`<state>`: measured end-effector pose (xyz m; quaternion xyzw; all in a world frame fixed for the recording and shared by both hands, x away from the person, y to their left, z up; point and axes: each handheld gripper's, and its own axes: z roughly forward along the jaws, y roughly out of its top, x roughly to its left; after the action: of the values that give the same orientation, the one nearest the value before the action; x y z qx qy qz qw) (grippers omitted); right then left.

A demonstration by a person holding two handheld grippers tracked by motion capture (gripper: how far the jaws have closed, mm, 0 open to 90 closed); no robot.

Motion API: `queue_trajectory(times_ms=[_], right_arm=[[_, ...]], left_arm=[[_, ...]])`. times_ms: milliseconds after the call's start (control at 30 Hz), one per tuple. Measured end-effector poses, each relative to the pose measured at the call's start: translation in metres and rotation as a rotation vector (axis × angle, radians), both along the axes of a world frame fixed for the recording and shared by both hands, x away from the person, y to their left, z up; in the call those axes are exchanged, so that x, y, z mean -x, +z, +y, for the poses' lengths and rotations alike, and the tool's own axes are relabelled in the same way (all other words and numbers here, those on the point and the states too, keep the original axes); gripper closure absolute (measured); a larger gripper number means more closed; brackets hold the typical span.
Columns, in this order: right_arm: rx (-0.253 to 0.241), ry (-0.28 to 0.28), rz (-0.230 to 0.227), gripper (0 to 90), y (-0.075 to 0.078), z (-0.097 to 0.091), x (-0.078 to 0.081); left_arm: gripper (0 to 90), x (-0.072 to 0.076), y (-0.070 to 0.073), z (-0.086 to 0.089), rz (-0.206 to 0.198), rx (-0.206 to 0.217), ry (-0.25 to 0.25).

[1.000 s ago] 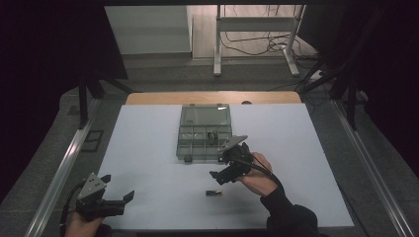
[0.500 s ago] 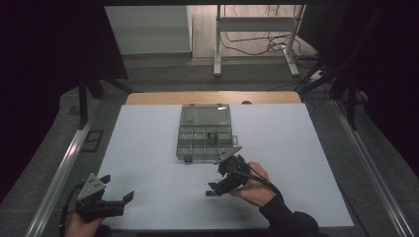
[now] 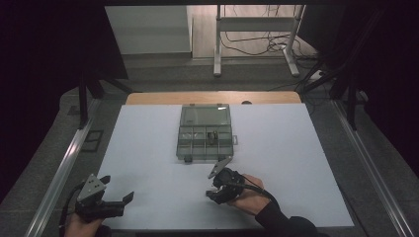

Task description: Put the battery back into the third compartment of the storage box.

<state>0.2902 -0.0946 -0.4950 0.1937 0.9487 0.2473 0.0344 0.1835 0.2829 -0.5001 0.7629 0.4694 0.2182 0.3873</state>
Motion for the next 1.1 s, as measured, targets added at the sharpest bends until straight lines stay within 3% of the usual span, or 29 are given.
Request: queue_trajectory(times_ms=[167,300,500,933,1100], right_arm=[[0.049,0.04,-0.039,62.0,-0.009,0.003,0.0],[0.051,0.058,-0.019,76.0,-0.014,0.001,-0.003],[0.051,0.062,-0.038,76.8,-0.011,0.001,0.0],[-0.04,-0.015,-0.063,76.8,0.005,-0.006,-0.005],[-0.056,-0.019,-0.087,76.8,0.01,-0.008,-0.005]], left_arm=[[1.9,0.0,0.0,0.0,0.0,-0.002,0.0],[1.9,0.0,0.0,-0.001,-0.001,-0.004,-0.001],[1.9,0.001,0.0,-0.001,-0.001,-0.006,-0.002],[2.0,0.0,0.0,-0.001,-0.001,-0.005,-0.002],[2.0,0.0,0.0,-0.001,-0.001,-0.003,-0.001]])
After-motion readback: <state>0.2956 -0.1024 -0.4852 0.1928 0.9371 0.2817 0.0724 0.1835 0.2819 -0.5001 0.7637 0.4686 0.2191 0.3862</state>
